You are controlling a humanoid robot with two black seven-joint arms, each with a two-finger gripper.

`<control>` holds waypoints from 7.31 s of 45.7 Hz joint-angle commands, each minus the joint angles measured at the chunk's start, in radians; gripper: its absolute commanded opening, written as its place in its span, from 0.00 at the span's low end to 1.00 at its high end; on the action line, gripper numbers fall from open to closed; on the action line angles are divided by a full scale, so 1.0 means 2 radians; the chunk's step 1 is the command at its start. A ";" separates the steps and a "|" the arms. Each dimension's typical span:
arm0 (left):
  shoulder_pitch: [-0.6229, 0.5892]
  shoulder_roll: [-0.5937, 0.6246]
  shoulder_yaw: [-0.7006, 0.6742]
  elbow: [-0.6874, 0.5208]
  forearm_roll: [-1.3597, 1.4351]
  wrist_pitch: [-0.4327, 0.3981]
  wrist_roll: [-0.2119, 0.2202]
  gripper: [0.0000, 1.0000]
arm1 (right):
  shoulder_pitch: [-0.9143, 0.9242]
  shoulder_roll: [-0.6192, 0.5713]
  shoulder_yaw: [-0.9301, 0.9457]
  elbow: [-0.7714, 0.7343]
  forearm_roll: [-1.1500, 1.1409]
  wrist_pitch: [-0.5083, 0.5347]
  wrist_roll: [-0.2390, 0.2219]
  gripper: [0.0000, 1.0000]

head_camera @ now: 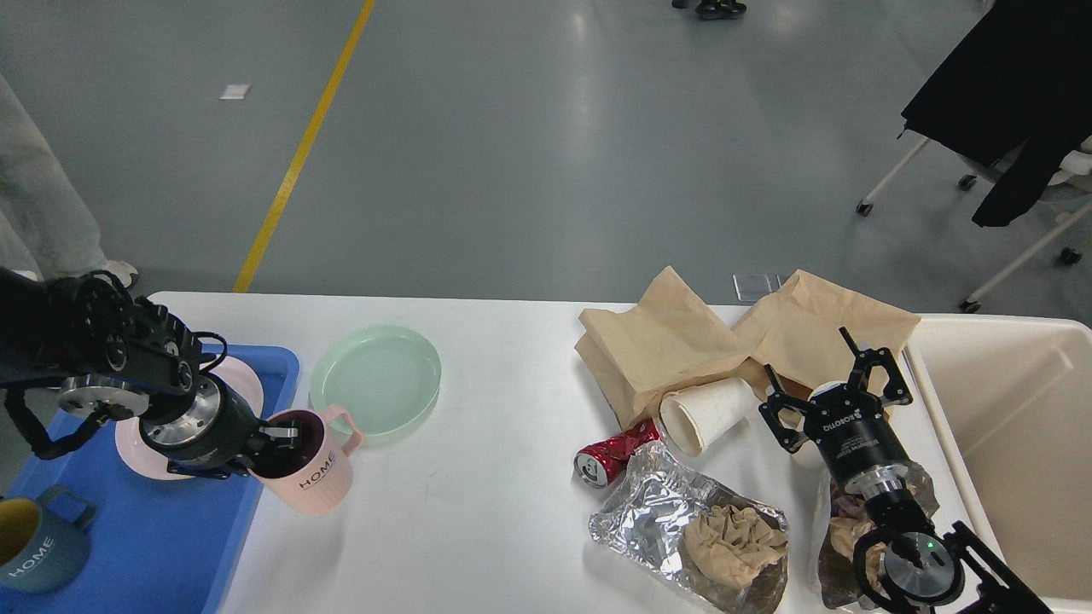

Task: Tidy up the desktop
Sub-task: 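Carry the pink mug onto the blue tray beside the teal mug, then lift the left gripper and move it over the pale green plate, then grasp the edge of the pale green plate with the left gripper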

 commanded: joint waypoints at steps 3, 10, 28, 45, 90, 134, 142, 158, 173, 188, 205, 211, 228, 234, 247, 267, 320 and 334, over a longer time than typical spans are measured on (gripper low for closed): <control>-0.116 -0.001 0.044 -0.078 0.006 -0.011 0.001 0.00 | 0.000 0.000 0.000 0.000 0.000 0.000 0.000 1.00; -0.183 0.001 0.067 -0.088 0.006 -0.079 -0.004 0.00 | 0.000 0.000 0.000 0.000 0.000 0.000 0.000 1.00; -0.091 0.120 0.063 -0.016 0.127 -0.075 -0.017 0.00 | 0.000 0.000 0.000 0.001 0.000 0.000 0.000 1.00; 0.138 0.281 -0.083 0.163 0.281 -0.069 -0.020 0.00 | 0.000 0.000 0.000 0.001 -0.001 0.000 0.000 1.00; 0.303 0.262 -0.230 0.208 0.305 -0.037 -0.014 0.05 | 0.000 0.000 0.000 0.000 -0.001 0.000 0.000 1.00; 0.291 0.265 -0.219 0.201 0.253 -0.063 -0.013 0.95 | 0.000 0.000 0.000 0.000 -0.001 0.000 0.000 1.00; 0.252 0.265 -0.176 0.190 0.246 -0.096 -0.017 0.96 | 0.000 0.000 0.000 0.001 -0.001 0.000 0.000 1.00; 0.080 0.264 -0.031 0.126 0.177 -0.147 -0.013 0.96 | 0.000 0.000 0.000 0.001 -0.001 0.000 0.000 1.00; -0.132 0.193 0.109 0.037 0.172 -0.157 -0.017 0.96 | 0.000 0.000 0.000 0.000 0.000 0.000 0.000 1.00; -0.291 0.062 0.132 -0.050 0.046 -0.182 -0.016 0.96 | 0.000 0.000 0.000 0.000 0.000 0.000 0.000 1.00; -0.380 -0.014 0.040 -0.136 -0.020 -0.199 0.001 0.96 | 0.000 0.000 0.000 0.000 0.000 0.000 0.000 1.00; -0.391 -0.031 0.019 -0.141 -0.036 -0.199 0.002 0.96 | 0.000 0.000 0.000 0.000 0.000 0.000 0.000 1.00; -0.277 -0.046 0.011 -0.076 -0.037 -0.186 -0.007 0.96 | -0.001 0.000 0.000 0.001 0.000 0.000 0.000 1.00; -0.151 -0.047 -0.002 0.027 -0.054 -0.173 -0.007 0.96 | -0.001 0.000 0.000 0.001 -0.001 0.000 0.000 1.00; 0.044 -0.040 -0.031 0.151 -0.188 -0.066 0.002 0.96 | -0.001 0.000 0.000 0.001 0.000 0.000 0.000 1.00; 0.245 -0.015 -0.158 0.266 -0.285 0.035 0.116 0.96 | -0.001 0.000 0.000 0.001 0.000 0.000 0.000 1.00; 0.360 -0.047 -0.286 0.381 -0.262 0.145 0.068 0.52 | 0.000 0.000 0.000 0.001 0.000 0.000 0.000 1.00; 0.372 -0.042 -0.294 0.381 -0.263 0.144 0.069 0.40 | 0.000 0.000 0.000 0.001 0.000 0.000 0.000 1.00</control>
